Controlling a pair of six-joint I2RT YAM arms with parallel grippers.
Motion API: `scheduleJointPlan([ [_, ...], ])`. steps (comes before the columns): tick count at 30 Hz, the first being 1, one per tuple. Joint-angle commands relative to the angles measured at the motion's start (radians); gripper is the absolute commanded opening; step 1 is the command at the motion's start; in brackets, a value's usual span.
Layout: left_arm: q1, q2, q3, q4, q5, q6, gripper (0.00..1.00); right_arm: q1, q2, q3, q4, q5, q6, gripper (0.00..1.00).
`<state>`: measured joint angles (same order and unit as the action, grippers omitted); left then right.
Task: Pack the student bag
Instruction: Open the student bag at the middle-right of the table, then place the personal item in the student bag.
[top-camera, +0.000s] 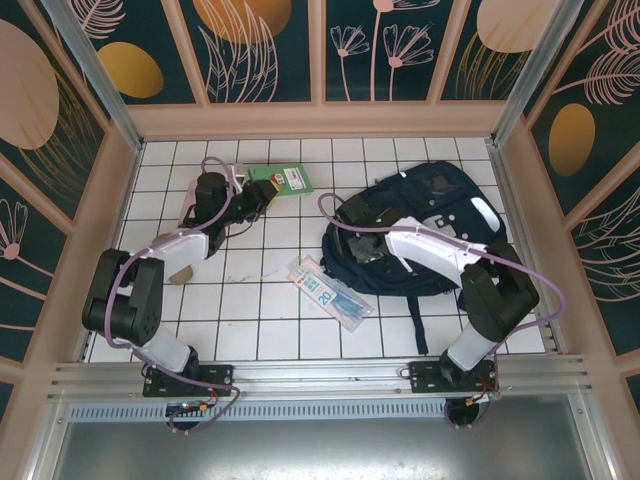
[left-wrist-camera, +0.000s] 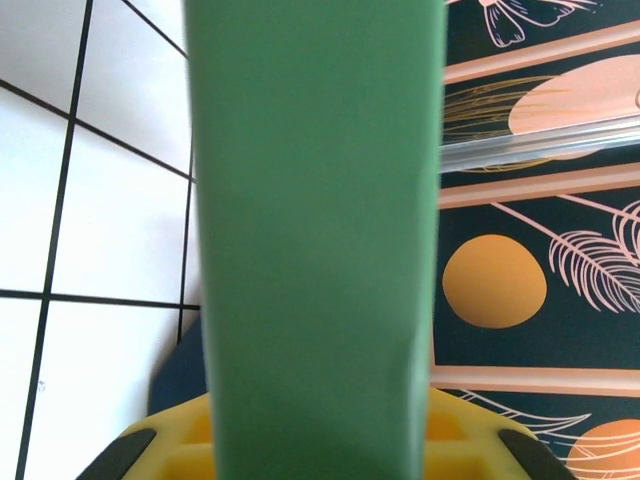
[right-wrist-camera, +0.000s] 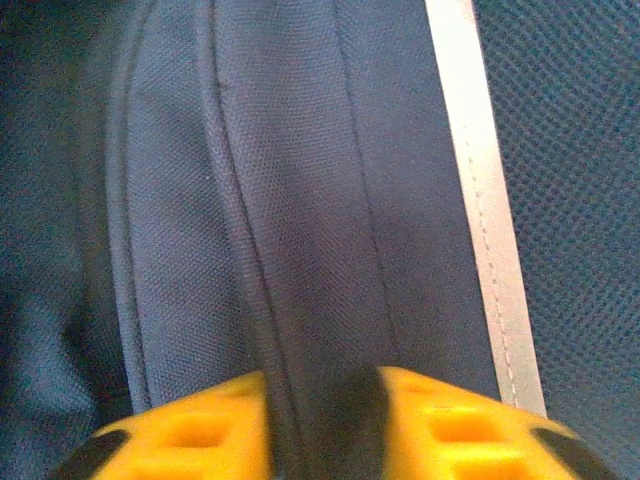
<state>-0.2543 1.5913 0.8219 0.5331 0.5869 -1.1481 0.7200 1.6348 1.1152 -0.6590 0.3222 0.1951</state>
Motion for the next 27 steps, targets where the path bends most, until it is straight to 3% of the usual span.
scheduleJointPlan([
  [1, -0.008, -0.049, -0.029, 0.007, 0.004, 0.029, 0.11, -0.002, -0.021, -0.027, 0.006, 0.089, -0.001, 0.05],
  [2, -0.013, -0.055, -0.035, 0.007, 0.000, 0.029, 0.11, -0.001, -0.020, -0.023, 0.008, 0.094, -0.005, 0.00],
  [8, -0.083, -0.088, -0.058, 0.044, -0.030, -0.018, 0.10, -0.018, -0.081, 0.093, -0.003, 0.098, -0.006, 0.00],
  [13, -0.155, -0.090, -0.066, 0.076, -0.078, -0.059, 0.09, -0.103, -0.147, 0.219, -0.016, 0.071, 0.015, 0.00],
  [21, -0.266, -0.020, -0.032, 0.162, -0.156, -0.126, 0.08, -0.288, -0.244, 0.319, 0.021, -0.190, 0.085, 0.00],
  [27, -0.396, 0.191, 0.144, 0.240, -0.162, -0.183, 0.08, -0.300, -0.254, 0.366, 0.027, -0.262, 0.125, 0.00],
])
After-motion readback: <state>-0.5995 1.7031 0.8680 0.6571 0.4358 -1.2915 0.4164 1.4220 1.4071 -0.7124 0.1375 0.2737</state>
